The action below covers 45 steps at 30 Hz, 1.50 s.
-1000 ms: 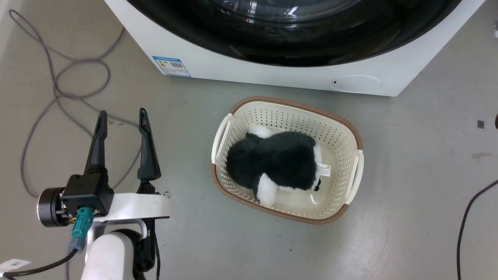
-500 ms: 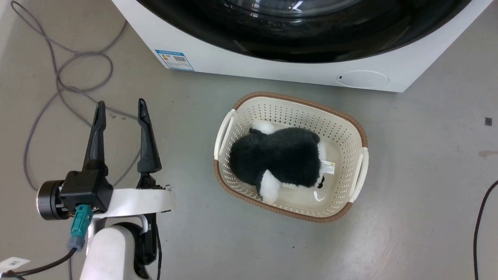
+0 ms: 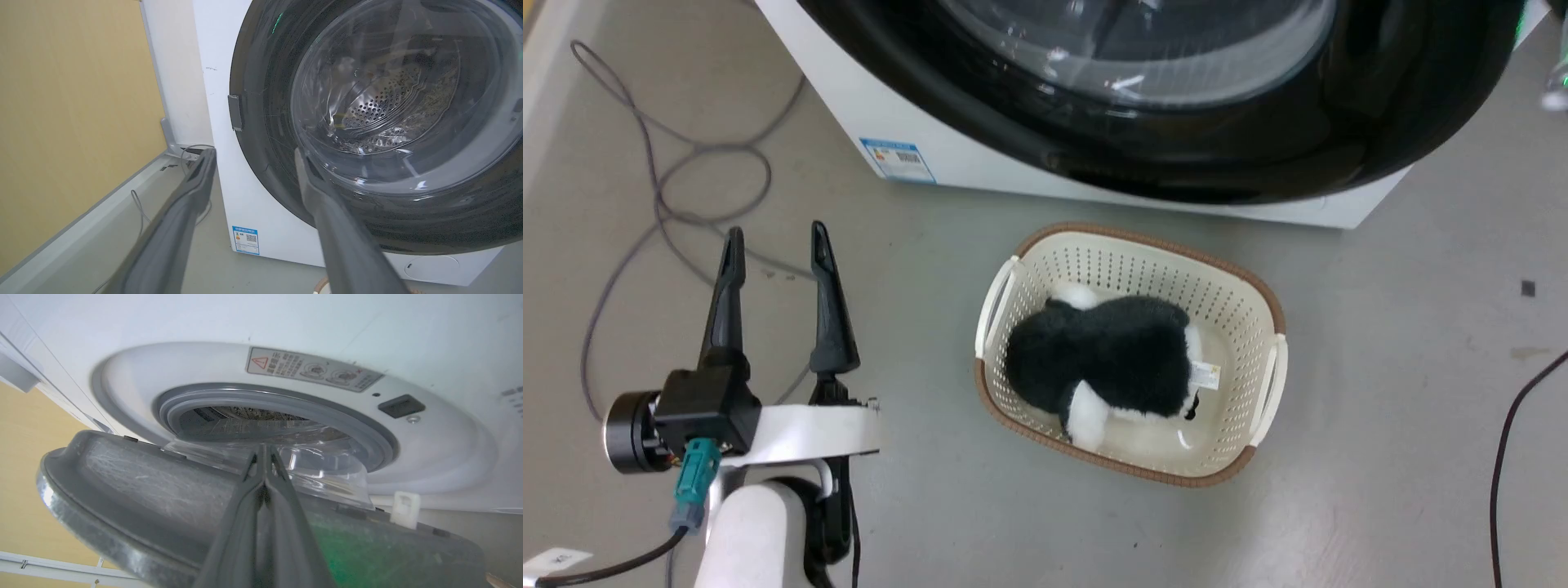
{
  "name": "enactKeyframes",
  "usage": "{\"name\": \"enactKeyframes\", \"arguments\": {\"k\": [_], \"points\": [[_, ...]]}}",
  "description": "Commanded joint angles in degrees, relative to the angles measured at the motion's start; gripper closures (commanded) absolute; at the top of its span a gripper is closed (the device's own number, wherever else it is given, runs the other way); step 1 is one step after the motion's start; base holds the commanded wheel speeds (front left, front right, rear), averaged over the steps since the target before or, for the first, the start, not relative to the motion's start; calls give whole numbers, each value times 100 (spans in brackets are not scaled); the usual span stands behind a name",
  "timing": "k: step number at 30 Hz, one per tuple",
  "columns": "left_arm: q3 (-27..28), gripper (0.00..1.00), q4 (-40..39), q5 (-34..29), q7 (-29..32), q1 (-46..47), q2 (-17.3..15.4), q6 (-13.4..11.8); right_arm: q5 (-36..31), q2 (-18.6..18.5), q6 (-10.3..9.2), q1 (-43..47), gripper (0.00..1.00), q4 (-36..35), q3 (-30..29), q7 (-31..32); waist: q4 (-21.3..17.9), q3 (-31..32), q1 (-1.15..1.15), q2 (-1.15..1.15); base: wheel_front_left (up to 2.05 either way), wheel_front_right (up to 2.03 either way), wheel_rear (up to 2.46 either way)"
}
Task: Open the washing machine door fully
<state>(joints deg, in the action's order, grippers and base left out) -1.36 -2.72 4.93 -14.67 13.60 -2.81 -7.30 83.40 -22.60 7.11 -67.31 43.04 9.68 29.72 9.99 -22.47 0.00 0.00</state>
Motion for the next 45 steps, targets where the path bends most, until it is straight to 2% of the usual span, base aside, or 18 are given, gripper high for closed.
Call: {"name": "enactKeyframes", "arguments": {"k": [1, 16, 32, 45], "points": [[11, 0, 29, 10, -33, -95, -7, 29, 42, -11, 37, 231, 100, -57, 54, 67, -22, 125, 0, 0, 0, 0, 0], [82, 0, 244, -36, -33, -573, -7, 138, 261, 211, 37, 1689, 100, -685, 368, 412, -177, 902, 0, 0, 0, 0, 0], [66, 0, 369, -138, -33, -976, -7, 250, 657, 562, 37, 3434, 100, -2286, 729, 801, -258, 1412, 0, 0, 0, 0, 0], [50, 0, 470, -221, -33, -1167, -7, 323, 709, 1171, 37, 4374, 100, -3158, 1340, 904, -357, 1641, 0, 0, 0, 0, 0]]}}
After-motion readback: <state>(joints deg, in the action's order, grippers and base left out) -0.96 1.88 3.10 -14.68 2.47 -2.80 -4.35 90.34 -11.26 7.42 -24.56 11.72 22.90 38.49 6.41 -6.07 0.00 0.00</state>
